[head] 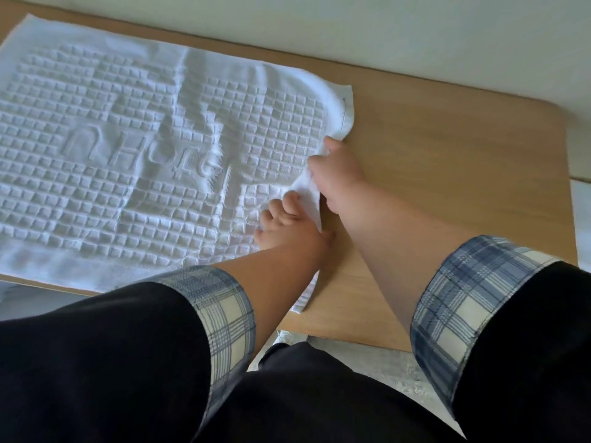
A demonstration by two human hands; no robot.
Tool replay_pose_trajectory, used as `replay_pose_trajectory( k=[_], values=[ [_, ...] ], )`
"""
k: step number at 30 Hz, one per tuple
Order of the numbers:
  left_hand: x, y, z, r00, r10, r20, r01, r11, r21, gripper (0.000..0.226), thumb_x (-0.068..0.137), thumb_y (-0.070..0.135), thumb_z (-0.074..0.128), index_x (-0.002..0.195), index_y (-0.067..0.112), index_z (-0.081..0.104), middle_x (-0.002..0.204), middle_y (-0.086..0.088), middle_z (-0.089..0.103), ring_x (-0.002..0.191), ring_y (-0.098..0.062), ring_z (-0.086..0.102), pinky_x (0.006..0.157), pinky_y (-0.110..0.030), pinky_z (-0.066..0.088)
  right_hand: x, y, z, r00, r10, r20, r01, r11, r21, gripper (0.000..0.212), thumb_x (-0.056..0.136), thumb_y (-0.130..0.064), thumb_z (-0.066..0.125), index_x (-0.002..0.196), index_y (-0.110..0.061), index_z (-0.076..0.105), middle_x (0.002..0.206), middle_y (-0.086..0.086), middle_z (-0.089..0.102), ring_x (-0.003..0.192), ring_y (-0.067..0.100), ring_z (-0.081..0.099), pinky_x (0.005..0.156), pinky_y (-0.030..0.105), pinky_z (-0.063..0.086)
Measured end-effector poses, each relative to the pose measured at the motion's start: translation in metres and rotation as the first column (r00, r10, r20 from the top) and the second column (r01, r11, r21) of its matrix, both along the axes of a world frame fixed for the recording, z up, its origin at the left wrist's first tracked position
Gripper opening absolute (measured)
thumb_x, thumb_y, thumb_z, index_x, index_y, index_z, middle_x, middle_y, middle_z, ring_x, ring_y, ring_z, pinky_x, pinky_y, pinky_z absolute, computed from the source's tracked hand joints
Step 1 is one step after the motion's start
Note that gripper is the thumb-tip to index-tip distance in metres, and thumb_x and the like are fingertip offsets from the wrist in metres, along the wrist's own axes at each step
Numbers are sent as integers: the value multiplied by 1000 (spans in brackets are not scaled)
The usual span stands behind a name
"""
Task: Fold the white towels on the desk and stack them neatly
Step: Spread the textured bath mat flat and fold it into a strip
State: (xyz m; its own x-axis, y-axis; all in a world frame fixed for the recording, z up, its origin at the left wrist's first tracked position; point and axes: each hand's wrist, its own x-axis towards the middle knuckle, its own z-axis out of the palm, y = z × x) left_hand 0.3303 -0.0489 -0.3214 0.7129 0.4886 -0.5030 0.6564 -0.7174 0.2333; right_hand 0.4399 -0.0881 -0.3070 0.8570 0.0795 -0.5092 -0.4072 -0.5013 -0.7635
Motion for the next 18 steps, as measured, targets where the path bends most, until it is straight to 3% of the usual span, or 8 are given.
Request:
replay_pose_trajectory(
  k=[1,3,6,8,10,12,14,18],
  values=[
    [5,1,2,997,73,14,-73,997,-30,55,80,55,57,105,36,12,115,6,30,116,-16,31,86,-35,25,1,2,1,997,-63,-44,65,997,50,20,85,-7,50,93,-23,57,75,-1,50,57,16,43,44,24,35],
    [7,7,5,989,133,67,-126,987,-96,44,88,36,56,111,35,19,123,6,41,113,-16,39,85,-33,28,1,5,5,985,-137,-107,148,984,103,19,86,-5,51,83,-24,50,67,-5,42,54,14,40,36,18,30],
    [1,27,21,981,157,114,-128,965,-230,39,94,16,45,128,30,32,114,4,58,91,-19,60,75,-38,47,3,3,12,998,-46,34,45,999,27,49,88,-8,48,135,-24,50,83,-14,49,71,12,57,54,24,46],
    [-7,41,39,979,145,146,-101,957,-272,42,96,17,42,133,34,33,90,11,56,70,-13,58,59,-33,45,6,3,19,986,64,153,-55,997,-58,55,89,-9,48,143,-19,43,116,-6,57,89,14,60,65,24,46],
    [-14,54,57,986,82,145,-43,967,-251,57,95,9,39,140,41,25,88,13,53,68,-14,58,58,-35,49,12,16,27,963,167,212,-142,981,-129,65,90,-13,49,153,-21,32,152,0,40,120,20,52,80,23,40],
    [-23,69,70,992,-11,123,34,981,-192,76,92,0,36,146,47,9,90,11,53,63,-12,58,58,-32,50,15,40,40,932,256,256,-211,959,-189,70,91,-16,49,156,-23,24,160,0,28,131,21,44,84,24,34],
    [-32,90,81,985,-39,168,70,980,-187,78,92,-1,34,142,54,11,85,7,57,57,-11,51,52,-27,41,13,67,51,906,293,305,-243,951,-193,71,92,-18,50,157,-24,22,160,-3,23,126,19,42,82,22,31],
    [-46,137,98,960,43,277,28,968,-249,65,93,-1,26,108,57,53,127,15,53,74,-6,57,59,-23,43,3,115,70,853,334,401,-289,942,-170,74,94,-19,52,159,-18,17,164,-3,10,123,6,30,84,-2,14]
  ],
)
